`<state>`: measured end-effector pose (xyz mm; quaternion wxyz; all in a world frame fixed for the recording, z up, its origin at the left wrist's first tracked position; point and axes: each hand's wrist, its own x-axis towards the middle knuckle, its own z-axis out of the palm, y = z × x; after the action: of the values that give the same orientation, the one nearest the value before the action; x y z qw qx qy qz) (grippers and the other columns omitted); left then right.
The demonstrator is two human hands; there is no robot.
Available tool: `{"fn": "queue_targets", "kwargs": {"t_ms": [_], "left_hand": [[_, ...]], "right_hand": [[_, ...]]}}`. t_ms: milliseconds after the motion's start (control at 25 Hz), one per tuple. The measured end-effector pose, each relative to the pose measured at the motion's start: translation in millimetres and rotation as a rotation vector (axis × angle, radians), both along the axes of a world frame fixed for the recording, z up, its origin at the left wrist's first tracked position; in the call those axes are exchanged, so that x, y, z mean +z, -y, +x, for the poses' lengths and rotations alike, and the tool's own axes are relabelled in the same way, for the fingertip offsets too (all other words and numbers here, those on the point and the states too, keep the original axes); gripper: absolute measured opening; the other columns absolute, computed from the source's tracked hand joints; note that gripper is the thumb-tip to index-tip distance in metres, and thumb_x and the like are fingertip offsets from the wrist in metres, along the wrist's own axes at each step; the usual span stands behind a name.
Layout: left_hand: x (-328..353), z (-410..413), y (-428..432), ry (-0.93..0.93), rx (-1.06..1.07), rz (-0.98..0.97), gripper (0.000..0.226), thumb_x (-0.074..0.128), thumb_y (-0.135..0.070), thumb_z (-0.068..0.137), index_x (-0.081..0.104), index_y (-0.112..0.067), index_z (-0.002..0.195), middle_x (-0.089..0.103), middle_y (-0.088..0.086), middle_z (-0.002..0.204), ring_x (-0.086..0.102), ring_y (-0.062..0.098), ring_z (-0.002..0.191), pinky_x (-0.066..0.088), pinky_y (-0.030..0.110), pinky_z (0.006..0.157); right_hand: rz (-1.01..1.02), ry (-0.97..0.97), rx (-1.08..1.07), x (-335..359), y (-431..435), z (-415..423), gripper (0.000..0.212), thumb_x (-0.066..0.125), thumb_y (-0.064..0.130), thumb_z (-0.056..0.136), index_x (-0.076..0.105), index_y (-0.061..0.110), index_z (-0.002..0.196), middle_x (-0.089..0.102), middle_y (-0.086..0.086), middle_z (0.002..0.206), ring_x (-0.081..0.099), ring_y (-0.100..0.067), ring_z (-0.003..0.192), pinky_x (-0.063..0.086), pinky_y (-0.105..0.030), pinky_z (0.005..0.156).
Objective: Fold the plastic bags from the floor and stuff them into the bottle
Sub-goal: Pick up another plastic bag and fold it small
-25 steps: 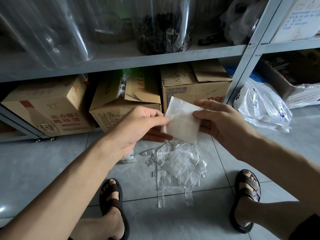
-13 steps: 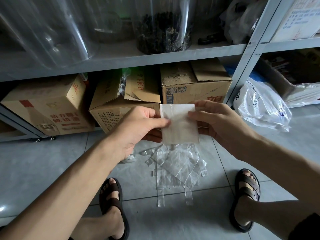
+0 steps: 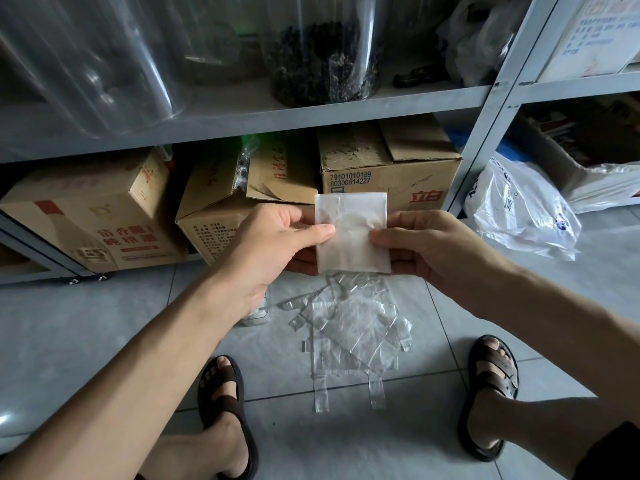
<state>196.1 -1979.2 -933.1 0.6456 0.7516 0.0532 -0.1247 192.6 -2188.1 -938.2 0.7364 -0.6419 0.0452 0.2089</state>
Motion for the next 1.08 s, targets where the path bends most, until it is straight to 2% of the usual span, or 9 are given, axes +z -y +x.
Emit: {"fn": "queue_targets", "kwargs": {"t_ms": [80, 160, 280, 360, 520, 640, 680, 800, 1080], "left_hand": [[2, 0, 1, -0.002, -0.010, -0.009, 0.013, 0.074, -0.011, 0.085, 0.076, -0.008, 0.097, 0.077, 0.015, 0.091, 0.074, 0.031, 0.083, 0.061, 0.037, 0.073], [5, -1, 2, -0.008, -0.006, -0.037, 0.005, 0.074, -0.009, 0.084, 0.076, -0.009, 0.089, 0.075, 0.014, 0.080, 0.068, 0.022, 0.065, 0.056, 0.027, 0.053], [10, -2, 3, -0.007, 0.018, -0.085, 0.012, 0.073, -0.004, 0.084, 0.073, -0.014, 0.077, 0.070, 0.004, 0.064, 0.062, 0.012, 0.050, 0.050, 0.021, 0.045], [12, -2, 3, -0.021, 0.025, -0.134, 0.018, 0.071, -0.001, 0.084, 0.074, -0.016, 0.073, 0.069, 0.002, 0.061, 0.062, 0.011, 0.049, 0.052, 0.021, 0.045], [15, -2, 3, -0.093, -0.014, -0.220, 0.023, 0.064, 0.005, 0.086, 0.075, -0.012, 0.077, 0.070, 0.006, 0.067, 0.065, 0.012, 0.053, 0.057, 0.022, 0.050], [15, -1, 3, -0.116, -0.062, -0.224, 0.027, 0.057, 0.006, 0.090, 0.076, -0.008, 0.077, 0.072, 0.011, 0.076, 0.068, 0.013, 0.058, 0.059, 0.022, 0.055], [16, -1, 3, -0.117, -0.068, -0.226, 0.028, 0.055, 0.007, 0.090, 0.075, -0.007, 0.076, 0.072, 0.013, 0.080, 0.068, 0.014, 0.060, 0.060, 0.023, 0.057], [16, -1, 3, -0.114, -0.080, -0.227, 0.031, 0.052, 0.009, 0.091, 0.074, -0.006, 0.074, 0.072, 0.015, 0.085, 0.068, 0.015, 0.065, 0.060, 0.023, 0.060], [15, -1, 3, -0.085, -0.090, -0.158, 0.031, 0.047, 0.008, 0.092, 0.070, -0.004, 0.076, 0.067, 0.014, 0.081, 0.062, 0.018, 0.069, 0.058, 0.025, 0.064]], "right_hand": [[-0.016, 0.002, -0.009, -1, 0, 0, 0.015, 0.067, 0.005, 0.086, 0.068, -0.005, 0.098, 0.073, -0.016, 0.093, 0.071, -0.019, 0.078, 0.061, -0.027, 0.073], [0.001, -0.004, -0.037, -1, 1, 1, 0.011, 0.069, 0.004, 0.083, 0.067, -0.002, 0.092, 0.071, -0.014, 0.088, 0.069, -0.019, 0.075, 0.061, -0.027, 0.071], [0.083, -0.022, -0.058, -1, 3, 4, 0.010, 0.071, 0.006, 0.073, 0.066, 0.007, 0.081, 0.070, -0.010, 0.081, 0.068, -0.018, 0.070, 0.061, -0.027, 0.067], [0.115, -0.019, -0.064, -2, 4, 5, 0.008, 0.071, 0.006, 0.071, 0.066, 0.009, 0.077, 0.071, -0.008, 0.078, 0.068, -0.017, 0.067, 0.061, -0.027, 0.064], [0.119, -0.012, -0.070, -1, 8, 6, 0.023, 0.069, 0.007, 0.071, 0.066, 0.003, 0.094, 0.071, -0.007, 0.079, 0.068, -0.013, 0.064, 0.057, -0.023, 0.057], [0.121, 0.012, -0.042, 0, 10, 4, 0.006, 0.064, 0.005, 0.077, 0.068, 0.009, 0.079, 0.069, -0.004, 0.073, 0.066, -0.011, 0.061, 0.057, -0.021, 0.056], [0.112, 0.023, -0.031, 0, 11, 4, 0.013, 0.060, 0.003, 0.083, 0.069, 0.010, 0.076, 0.068, -0.003, 0.072, 0.065, -0.010, 0.060, 0.057, -0.021, 0.056], [0.081, 0.043, -0.007, 2, 11, 3, 0.029, 0.047, -0.003, 0.097, 0.067, 0.008, 0.078, 0.068, -0.002, 0.071, 0.065, -0.010, 0.060, 0.058, -0.020, 0.058], [-0.079, 0.252, 0.019, 1, 9, 2, 0.030, 0.050, -0.010, 0.094, 0.068, 0.007, 0.078, 0.066, -0.005, 0.078, 0.062, -0.012, 0.069, 0.058, -0.023, 0.067]]}}
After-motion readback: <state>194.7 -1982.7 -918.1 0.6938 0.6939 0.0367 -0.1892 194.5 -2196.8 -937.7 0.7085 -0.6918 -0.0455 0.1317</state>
